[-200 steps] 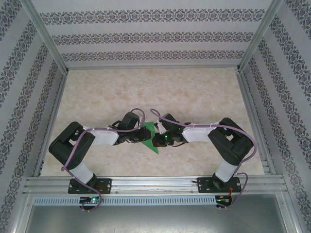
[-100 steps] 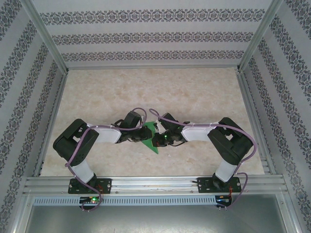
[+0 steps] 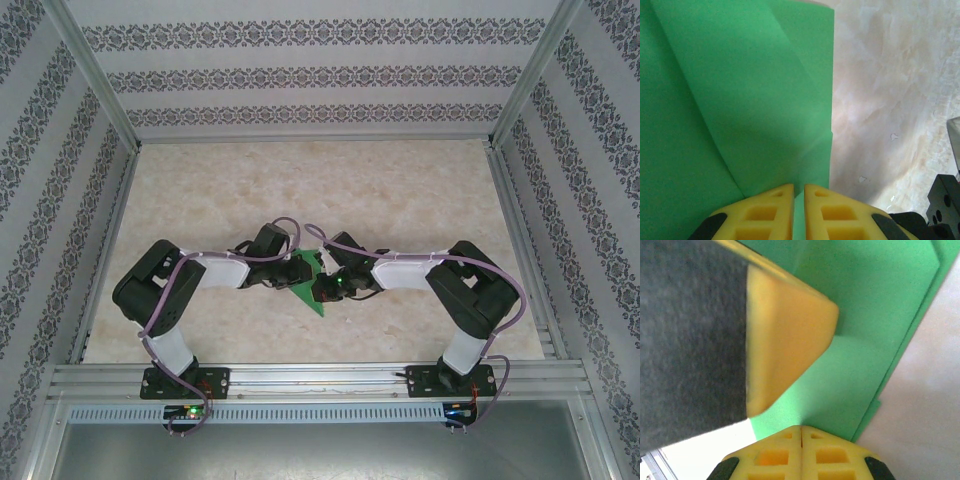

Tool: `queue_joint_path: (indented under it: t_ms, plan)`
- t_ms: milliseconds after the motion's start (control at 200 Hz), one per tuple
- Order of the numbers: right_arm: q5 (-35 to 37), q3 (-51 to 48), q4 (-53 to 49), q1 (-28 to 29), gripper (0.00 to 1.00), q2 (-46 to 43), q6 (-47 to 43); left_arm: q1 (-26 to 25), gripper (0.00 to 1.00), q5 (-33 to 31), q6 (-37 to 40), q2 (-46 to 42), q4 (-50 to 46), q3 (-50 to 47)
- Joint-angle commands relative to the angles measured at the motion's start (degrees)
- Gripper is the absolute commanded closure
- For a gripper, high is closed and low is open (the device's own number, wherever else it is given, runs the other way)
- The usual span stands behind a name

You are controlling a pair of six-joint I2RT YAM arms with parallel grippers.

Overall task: Fold a paper plane with a square sheet of paper (fold left side to right side)
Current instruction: Fourth fold the wing at the center of the table.

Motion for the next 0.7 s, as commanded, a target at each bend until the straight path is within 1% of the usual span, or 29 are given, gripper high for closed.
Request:
queue_joint_path:
  t_ms: [0,275,695]
  plan:
    - [5.62,-3.26,-11.23,0.97,1.0,4.32,-1.1,3.58,0.86,-6.67,3.13,2.37,-2.29,1.23]
    - [5.61,-3.26,-11.95,1.19,1.0,4.45,-1.55,5.83,0.86,-5.73,4.43,4.61,-3.57,3.7]
    - [6.02,-3.08,-12.64,1.1,1.0,4.71,-1.94,7.02,0.85,-4.69,5.8,5.07,-5.18,7.01]
